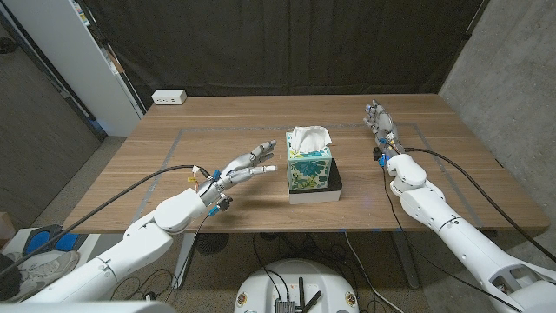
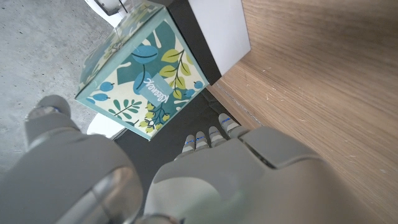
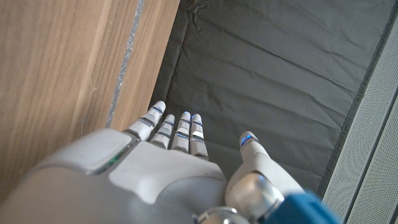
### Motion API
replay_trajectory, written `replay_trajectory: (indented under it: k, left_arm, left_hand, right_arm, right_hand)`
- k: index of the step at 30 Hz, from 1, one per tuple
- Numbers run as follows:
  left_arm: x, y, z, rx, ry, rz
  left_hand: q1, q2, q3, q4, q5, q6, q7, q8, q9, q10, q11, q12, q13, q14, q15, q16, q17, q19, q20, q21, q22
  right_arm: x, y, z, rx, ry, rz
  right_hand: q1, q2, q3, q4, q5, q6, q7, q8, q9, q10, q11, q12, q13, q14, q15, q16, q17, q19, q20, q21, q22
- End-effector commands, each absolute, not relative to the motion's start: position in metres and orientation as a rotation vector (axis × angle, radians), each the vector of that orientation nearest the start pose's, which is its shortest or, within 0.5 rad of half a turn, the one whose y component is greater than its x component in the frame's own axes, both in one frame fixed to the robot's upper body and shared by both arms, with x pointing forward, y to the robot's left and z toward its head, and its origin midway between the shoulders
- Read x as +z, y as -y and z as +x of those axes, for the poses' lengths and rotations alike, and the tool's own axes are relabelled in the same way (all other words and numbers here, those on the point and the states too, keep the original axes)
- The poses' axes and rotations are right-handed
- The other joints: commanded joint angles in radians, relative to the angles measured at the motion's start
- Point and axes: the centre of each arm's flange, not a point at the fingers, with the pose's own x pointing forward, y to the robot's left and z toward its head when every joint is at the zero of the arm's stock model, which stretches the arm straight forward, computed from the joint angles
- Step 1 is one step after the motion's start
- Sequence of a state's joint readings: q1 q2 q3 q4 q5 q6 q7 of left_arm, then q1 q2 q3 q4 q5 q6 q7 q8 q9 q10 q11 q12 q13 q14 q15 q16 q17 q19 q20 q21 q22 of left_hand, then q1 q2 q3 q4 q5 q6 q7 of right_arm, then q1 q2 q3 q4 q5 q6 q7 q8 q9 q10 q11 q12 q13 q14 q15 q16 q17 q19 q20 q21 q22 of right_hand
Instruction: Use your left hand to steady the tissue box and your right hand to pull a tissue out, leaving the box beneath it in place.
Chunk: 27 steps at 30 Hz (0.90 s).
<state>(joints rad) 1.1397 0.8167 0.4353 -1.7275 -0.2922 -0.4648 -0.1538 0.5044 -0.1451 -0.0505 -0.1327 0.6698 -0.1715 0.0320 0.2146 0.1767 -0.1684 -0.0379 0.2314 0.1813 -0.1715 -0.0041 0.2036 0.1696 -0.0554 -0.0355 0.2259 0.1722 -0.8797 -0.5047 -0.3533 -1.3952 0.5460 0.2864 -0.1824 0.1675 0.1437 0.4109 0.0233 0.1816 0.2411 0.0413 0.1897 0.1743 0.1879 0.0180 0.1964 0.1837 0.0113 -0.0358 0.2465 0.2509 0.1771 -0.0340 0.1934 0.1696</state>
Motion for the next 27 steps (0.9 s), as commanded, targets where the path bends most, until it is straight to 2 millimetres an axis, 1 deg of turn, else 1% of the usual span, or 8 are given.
replay_trajectory:
  k: [1, 9, 11, 14, 20, 22, 24, 27]
  left_arm:
    - [-0.079, -0.206, 0.531, -0.679, 0.744, 0.551]
    - [-0.076, -0.2, 0.537, -0.673, 0.767, 0.557]
    - [-0.076, -0.195, 0.542, -0.701, 0.755, 0.539]
    - [-0.075, -0.191, 0.545, -0.734, 0.746, 0.554]
    - [-0.072, -0.182, 0.548, -0.762, 0.757, 0.576]
    - [-0.072, -0.179, 0.548, -0.769, 0.76, 0.57]
    - [-0.071, -0.179, 0.549, -0.76, 0.769, 0.564]
    - [-0.07, -0.177, 0.55, -0.751, 0.779, 0.563]
  left_hand:
    - [0.016, -0.001, -0.011, -0.002, 0.007, -0.315, -0.009, 0.008, 0.004, -0.247, -0.012, 0.004, 0.001, -0.139, -0.003, 0.001, 0.004, 0.016, -0.032, 0.004, 0.002]
    - [0.023, 0.001, -0.018, -0.002, 0.009, -0.303, -0.012, 0.009, 0.004, -0.235, -0.009, 0.004, 0.001, -0.128, -0.002, 0.0, 0.004, 0.025, -0.031, 0.003, 0.002]
    - [0.027, 0.003, -0.02, -0.002, 0.009, -0.297, -0.019, 0.01, 0.004, -0.231, -0.015, 0.003, 0.001, -0.126, -0.006, -0.002, 0.004, 0.028, -0.035, 0.002, 0.002]
    - [0.034, 0.005, -0.024, -0.003, 0.009, -0.285, -0.023, 0.013, 0.004, -0.22, -0.014, 0.004, 0.002, -0.121, -0.009, -0.004, 0.004, 0.034, -0.038, 0.001, 0.002]
    - [0.044, 0.009, -0.027, -0.004, 0.008, -0.272, -0.023, 0.015, 0.004, -0.213, -0.015, 0.003, 0.001, -0.115, -0.011, -0.005, 0.004, 0.039, -0.039, -0.001, 0.002]
    - [0.048, 0.01, -0.028, -0.005, 0.008, -0.272, -0.031, 0.014, 0.004, -0.211, -0.017, 0.002, 0.001, -0.113, -0.013, -0.006, 0.004, 0.04, -0.04, -0.002, 0.002]
    - [0.076, 0.016, -0.03, -0.011, 0.001, -0.269, -0.049, 0.014, 0.005, -0.208, -0.031, -0.005, 0.002, -0.111, -0.025, -0.012, 0.003, 0.045, -0.053, -0.007, 0.002]
    - [0.089, 0.02, -0.03, -0.014, -0.003, -0.263, -0.045, 0.015, 0.005, -0.197, -0.027, -0.004, 0.002, -0.105, -0.019, -0.012, 0.003, 0.05, -0.047, -0.007, 0.002]
  right_arm:
    - [-0.018, 0.294, 0.635, 0.04, 0.652, 0.028]
    - [-0.019, 0.296, 0.634, 0.039, 0.655, 0.026]
    - [-0.019, 0.298, 0.634, 0.04, 0.656, 0.027]
    - [-0.02, 0.299, 0.634, 0.037, 0.655, 0.03]
    - [-0.021, 0.302, 0.633, 0.029, 0.66, 0.041]
    - [-0.021, 0.303, 0.633, 0.03, 0.66, 0.04]
    - [-0.022, 0.305, 0.633, 0.023, 0.659, 0.044]
    - [-0.023, 0.307, 0.633, 0.022, 0.657, 0.047]
  right_hand:
    - [0.002, 0.016, 0.002, -0.007, 0.002, 0.007, 0.003, 0.0, 0.005, 0.006, 0.0, -0.001, 0.004, 0.006, -0.014, -0.002, 0.002, -0.001, -0.008, 0.0, 0.002]
    - [0.002, 0.015, 0.002, -0.009, 0.002, 0.007, 0.003, 0.0, 0.005, 0.007, -0.002, -0.001, 0.004, 0.007, -0.011, -0.002, 0.002, -0.001, -0.007, 0.0, 0.002]
    - [0.002, 0.015, 0.002, -0.009, 0.002, 0.008, 0.004, 0.0, 0.005, 0.007, -0.002, -0.001, 0.004, 0.007, -0.011, -0.002, 0.002, -0.001, -0.007, 0.0, 0.002]
    - [0.002, 0.015, 0.002, -0.009, 0.002, 0.007, 0.004, 0.0, 0.005, 0.007, -0.001, -0.001, 0.004, 0.007, -0.011, -0.002, 0.002, -0.001, -0.006, 0.001, 0.002]
    - [0.002, 0.015, 0.001, -0.009, 0.002, 0.007, 0.003, 0.0, 0.005, 0.008, -0.001, -0.001, 0.004, 0.007, -0.011, -0.002, 0.002, -0.001, -0.006, 0.001, 0.002]
    - [0.002, 0.015, 0.001, -0.009, 0.002, 0.007, 0.004, 0.0, 0.005, 0.007, -0.001, -0.001, 0.004, 0.008, -0.01, -0.002, 0.002, -0.001, -0.006, 0.0, 0.002]
    - [0.001, 0.015, 0.001, -0.009, 0.002, 0.007, 0.003, 0.0, 0.005, 0.008, -0.001, -0.001, 0.004, 0.007, -0.01, -0.003, 0.002, -0.001, -0.005, 0.001, 0.002]
    - [0.001, 0.015, 0.001, -0.009, 0.002, 0.007, 0.003, 0.0, 0.005, 0.007, -0.001, -0.001, 0.004, 0.007, -0.011, -0.003, 0.002, -0.001, -0.006, 0.001, 0.002]
